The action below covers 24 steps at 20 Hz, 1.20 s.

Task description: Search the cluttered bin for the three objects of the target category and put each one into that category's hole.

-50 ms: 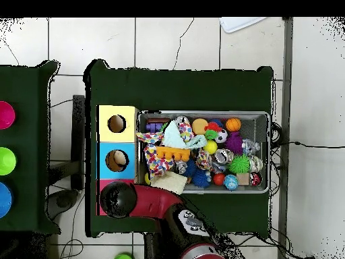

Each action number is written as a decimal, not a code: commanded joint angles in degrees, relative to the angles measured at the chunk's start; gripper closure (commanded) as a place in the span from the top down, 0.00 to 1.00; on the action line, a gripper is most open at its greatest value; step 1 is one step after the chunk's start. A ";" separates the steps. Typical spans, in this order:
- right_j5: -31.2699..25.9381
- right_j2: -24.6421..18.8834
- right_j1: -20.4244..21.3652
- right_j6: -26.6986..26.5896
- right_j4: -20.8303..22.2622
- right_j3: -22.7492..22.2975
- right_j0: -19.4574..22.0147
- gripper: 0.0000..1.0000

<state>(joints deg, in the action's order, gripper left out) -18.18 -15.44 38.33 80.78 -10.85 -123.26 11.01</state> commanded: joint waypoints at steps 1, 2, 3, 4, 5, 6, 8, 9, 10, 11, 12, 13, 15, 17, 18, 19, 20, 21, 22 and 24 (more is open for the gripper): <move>6.26 0.00 -6.23 10.11 1.17 3.00 0.06 0.00; 6.31 0.21 -6.22 10.20 1.14 3.08 -0.12 0.00; 6.57 0.38 -6.15 10.53 0.93 3.00 -0.22 0.00; 6.83 0.55 -6.07 10.87 0.72 2.93 -0.32 0.00; 6.69 0.76 -5.98 11.11 0.33 2.91 -0.42 1.00; 6.20 0.94 -5.84 11.05 0.29 3.07 -0.60 1.00; 5.22 1.31 -5.57 10.92 0.19 3.38 -0.96 1.00; 4.90 0.90 -5.30 10.29 0.51 3.40 -0.80 1.00; 4.21 0.89 -4.93 10.35 0.22 3.27 -0.77 1.00; 3.76 1.13 -4.53 10.47 0.08 3.17 -0.89 1.00; 3.46 1.21 -4.23 10.48 0.04 3.06 -0.88 1.00; 3.25 1.26 -4.01 10.34 0.15 3.05 -0.85 1.00; 2.77 1.24 -3.48 10.18 0.16 2.84 -0.62 1.00; 2.43 1.39 -3.17 10.09 0.21 2.81 -0.56 1.00; 2.28 1.49 -3.05 10.04 0.25 2.82 -0.57 1.00; 1.96 1.59 -2.77 10.01 0.25 2.80 -0.61 1.00; 1.64 1.69 -2.49 9.99 0.25 2.77 -0.64 1.00; 1.03 1.70 -1.86 9.97 0.22 2.54 -0.62 1.00; 0.41 1.72 -1.23 9.95 0.18 2.31 -0.59 1.00; -0.88 1.76 0.27 10.12 -0.04 1.78 -0.59 1.00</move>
<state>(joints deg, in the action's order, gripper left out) -15.32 -14.41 36.82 80.78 -10.79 -123.20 10.34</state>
